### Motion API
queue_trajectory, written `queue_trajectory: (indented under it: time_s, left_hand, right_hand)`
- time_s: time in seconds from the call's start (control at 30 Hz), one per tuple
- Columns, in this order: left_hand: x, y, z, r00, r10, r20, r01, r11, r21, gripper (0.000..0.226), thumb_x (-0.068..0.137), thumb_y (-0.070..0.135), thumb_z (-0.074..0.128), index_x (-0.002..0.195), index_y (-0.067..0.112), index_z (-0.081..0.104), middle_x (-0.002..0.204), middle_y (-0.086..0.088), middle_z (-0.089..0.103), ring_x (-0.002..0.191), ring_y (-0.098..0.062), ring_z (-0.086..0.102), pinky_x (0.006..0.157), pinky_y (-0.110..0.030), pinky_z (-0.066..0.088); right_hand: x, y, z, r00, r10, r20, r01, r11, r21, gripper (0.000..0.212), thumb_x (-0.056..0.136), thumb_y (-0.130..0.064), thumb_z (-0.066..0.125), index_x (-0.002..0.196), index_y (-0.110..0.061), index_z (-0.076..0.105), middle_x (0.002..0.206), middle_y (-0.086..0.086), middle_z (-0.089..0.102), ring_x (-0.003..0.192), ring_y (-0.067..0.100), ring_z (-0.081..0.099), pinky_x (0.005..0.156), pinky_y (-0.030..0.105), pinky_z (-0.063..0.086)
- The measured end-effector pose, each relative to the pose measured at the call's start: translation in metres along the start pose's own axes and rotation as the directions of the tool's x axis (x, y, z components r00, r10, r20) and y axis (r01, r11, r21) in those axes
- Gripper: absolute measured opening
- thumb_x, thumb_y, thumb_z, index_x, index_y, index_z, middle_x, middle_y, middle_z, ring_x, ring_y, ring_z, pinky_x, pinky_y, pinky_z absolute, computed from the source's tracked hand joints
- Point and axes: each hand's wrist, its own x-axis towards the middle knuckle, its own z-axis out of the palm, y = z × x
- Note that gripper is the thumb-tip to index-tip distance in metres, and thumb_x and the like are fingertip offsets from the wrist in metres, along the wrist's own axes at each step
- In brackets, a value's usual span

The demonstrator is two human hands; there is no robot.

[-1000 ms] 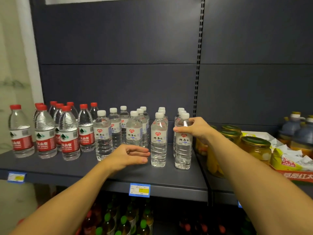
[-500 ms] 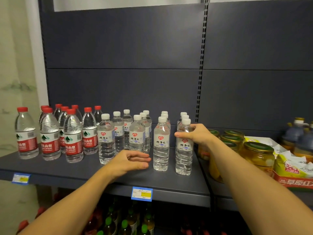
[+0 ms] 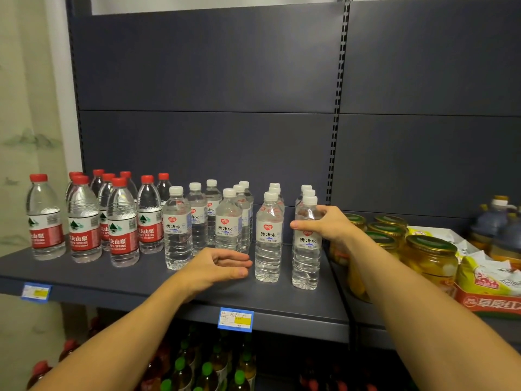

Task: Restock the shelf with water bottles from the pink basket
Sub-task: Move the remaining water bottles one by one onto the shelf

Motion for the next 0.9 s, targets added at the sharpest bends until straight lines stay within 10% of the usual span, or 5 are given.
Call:
queue_trajectory:
  time_s: [0.9]
  left_hand:
    - [0.008, -0.007, 0.003, 0.996, -0.010, -0.094, 0.008, 1.000, -0.024, 0.107, 0.030, 0.067, 0.098, 0.119, 0.012, 0.074, 0.114, -0.001, 0.080, 0.112, -0.013, 0.074, 0.086, -0.019, 0.058]
  right_hand:
    - [-0.011, 0.008, 0.009, 0.994, -0.110, -0.019, 0.105, 0.979, -0.175, 0.075, 0.074, -0.043, 0.086, 0.134, -0.025, 0.047, 0.114, -0.012, 0.059, 0.105, 0.011, 0.061, 0.086, 0.028, 0.052]
